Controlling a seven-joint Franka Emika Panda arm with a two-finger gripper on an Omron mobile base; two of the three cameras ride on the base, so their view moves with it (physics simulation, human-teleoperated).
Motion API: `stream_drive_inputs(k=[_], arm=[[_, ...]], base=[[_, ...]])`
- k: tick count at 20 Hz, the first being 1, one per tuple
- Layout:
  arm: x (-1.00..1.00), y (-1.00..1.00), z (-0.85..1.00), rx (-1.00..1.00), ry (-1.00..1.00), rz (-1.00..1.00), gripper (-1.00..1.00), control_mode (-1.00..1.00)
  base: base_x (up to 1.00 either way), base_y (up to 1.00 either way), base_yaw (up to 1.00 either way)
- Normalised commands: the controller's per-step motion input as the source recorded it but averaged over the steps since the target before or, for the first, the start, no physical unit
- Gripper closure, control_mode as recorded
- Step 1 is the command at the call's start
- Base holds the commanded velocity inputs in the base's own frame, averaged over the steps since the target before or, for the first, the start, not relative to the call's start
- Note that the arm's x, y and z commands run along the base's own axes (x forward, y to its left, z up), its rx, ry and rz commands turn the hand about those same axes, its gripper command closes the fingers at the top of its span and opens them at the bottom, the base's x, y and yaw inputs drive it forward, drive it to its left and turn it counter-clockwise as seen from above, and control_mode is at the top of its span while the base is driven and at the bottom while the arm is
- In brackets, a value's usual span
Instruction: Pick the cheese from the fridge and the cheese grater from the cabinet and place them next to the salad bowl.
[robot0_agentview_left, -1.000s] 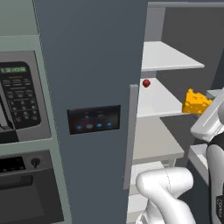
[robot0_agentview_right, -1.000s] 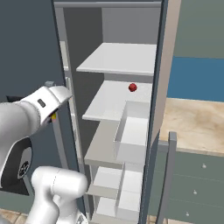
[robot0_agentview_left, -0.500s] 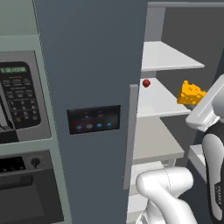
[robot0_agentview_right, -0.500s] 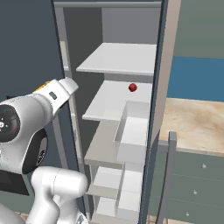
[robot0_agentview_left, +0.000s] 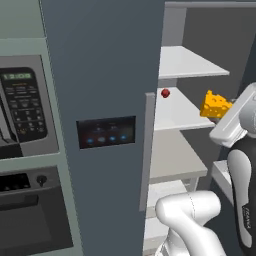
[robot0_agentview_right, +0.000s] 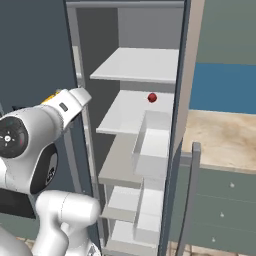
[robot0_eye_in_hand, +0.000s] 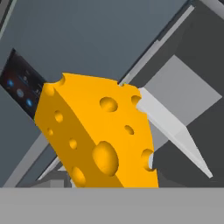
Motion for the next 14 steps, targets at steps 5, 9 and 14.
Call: stream_drive_inputs(k=[5,9,14], arm=[[0.0,0.0,0.0,0.0,0.0,0.0,1.0,1.0],[0.0,0.0,0.0,0.0,0.0,0.0,1.0,1.0],[0.0,0.0,0.0,0.0,0.0,0.0,1.0,1.0]], base=[[-0.62,0.0,0.0],[-0.57,0.12,0.0],[-0.51,0.05,0.0]])
